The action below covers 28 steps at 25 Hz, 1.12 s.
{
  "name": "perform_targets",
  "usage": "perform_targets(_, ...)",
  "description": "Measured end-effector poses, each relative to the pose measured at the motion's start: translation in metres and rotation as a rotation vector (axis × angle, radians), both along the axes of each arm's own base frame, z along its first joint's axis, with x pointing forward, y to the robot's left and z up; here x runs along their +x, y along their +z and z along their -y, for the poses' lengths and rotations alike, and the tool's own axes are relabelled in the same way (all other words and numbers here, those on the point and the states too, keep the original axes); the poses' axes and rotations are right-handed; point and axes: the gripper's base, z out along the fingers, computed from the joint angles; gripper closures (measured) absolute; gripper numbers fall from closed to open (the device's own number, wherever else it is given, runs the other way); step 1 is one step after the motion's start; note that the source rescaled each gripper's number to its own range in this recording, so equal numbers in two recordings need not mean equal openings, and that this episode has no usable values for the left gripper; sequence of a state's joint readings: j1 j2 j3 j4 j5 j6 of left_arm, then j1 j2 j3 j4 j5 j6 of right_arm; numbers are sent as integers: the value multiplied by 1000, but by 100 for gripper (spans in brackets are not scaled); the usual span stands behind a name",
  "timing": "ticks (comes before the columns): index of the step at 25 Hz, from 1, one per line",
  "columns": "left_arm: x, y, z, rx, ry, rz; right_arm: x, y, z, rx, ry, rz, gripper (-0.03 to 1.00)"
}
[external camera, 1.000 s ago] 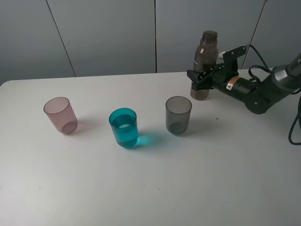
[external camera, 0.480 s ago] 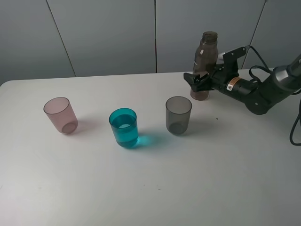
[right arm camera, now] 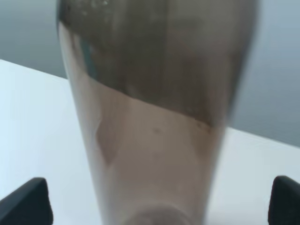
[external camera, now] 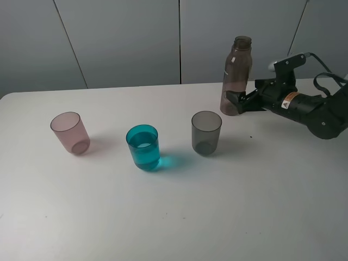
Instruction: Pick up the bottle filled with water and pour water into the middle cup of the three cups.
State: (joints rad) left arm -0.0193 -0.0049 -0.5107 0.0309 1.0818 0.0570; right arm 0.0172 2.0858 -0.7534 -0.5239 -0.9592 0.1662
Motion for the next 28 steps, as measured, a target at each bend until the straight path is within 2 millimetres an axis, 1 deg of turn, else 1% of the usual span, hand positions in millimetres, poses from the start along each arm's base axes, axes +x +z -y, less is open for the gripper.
perform_targets(2, 0, 0, 0, 0, 0, 0, -12, 15, 9, -22, -38, -14, -3)
perform_targets(3, 0, 0, 0, 0, 0, 0, -16, 27, 12, -43, -53, -13, -3)
perform_targets(6, 0, 0, 0, 2, -1, 0, -25, 73, 19, -119, -99, 8, -3)
perform_targets(8, 0, 0, 0, 2, -1, 0, -36, 110, 22, -140, -138, 55, -3)
perform_targets(9, 0, 0, 0, 2, -1, 0, -42, 125, 24, -133, -158, 75, -3)
perform_targets(12, 0, 0, 0, 2, -1, 0, -68, 178, 28, -99, -226, 162, -3)
perform_targets(15, 0, 0, 0, 2, -1, 0, -97, 219, 29, -108, -289, 190, -3)
perform_targets(18, 0, 0, 0, 2, -1, 0, -129, 250, 29, -121, -359, 166, -3)
perform_targets(20, 0, 0, 0, 2, -1, 0, -150, 264, 29, -87, -395, 139, -3)
perform_targets(22, 0, 0, 0, 2, -1, 0, -175, 269, 31, -71, -415, 79, -3)
perform_targets(24, 0, 0, 0, 2, -1, 0, -198, 269, 30, -86, -400, 2, -3)
perform_targets(28, 0, 0, 0, 2, -1, 0, -241, 263, 31, -133, -331, -149, -3)
